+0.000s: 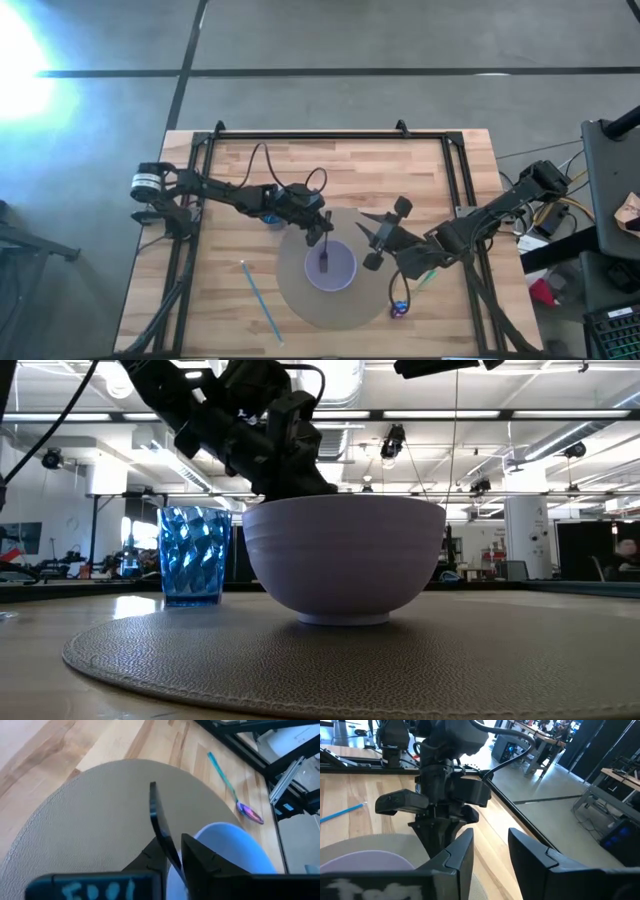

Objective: Pick & Place Utensil
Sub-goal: Put the black fork into the violet bowl, then put the blue spoon into the violet bowl

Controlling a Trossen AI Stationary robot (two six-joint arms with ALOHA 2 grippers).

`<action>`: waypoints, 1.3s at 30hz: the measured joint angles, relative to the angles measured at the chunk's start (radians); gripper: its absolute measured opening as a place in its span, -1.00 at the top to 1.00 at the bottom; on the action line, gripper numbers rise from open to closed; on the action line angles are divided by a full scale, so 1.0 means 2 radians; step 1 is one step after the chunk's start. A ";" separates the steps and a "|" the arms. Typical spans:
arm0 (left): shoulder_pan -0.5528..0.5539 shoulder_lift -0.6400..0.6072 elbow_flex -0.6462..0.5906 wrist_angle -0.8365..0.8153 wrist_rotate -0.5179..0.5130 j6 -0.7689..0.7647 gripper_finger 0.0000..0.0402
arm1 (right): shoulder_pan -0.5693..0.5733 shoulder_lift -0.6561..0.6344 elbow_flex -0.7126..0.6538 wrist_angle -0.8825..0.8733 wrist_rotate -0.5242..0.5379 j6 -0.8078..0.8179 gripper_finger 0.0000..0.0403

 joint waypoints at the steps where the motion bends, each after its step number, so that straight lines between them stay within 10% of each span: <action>1: 0.000 0.000 0.000 -0.003 0.000 0.000 0.74 | 0.000 0.000 0.000 0.000 0.000 0.000 0.40; 39: 0.000 -0.039 0.005 -0.017 0.002 0.022 0.38 | 0.000 0.000 0.000 0.000 0.000 0.000 0.34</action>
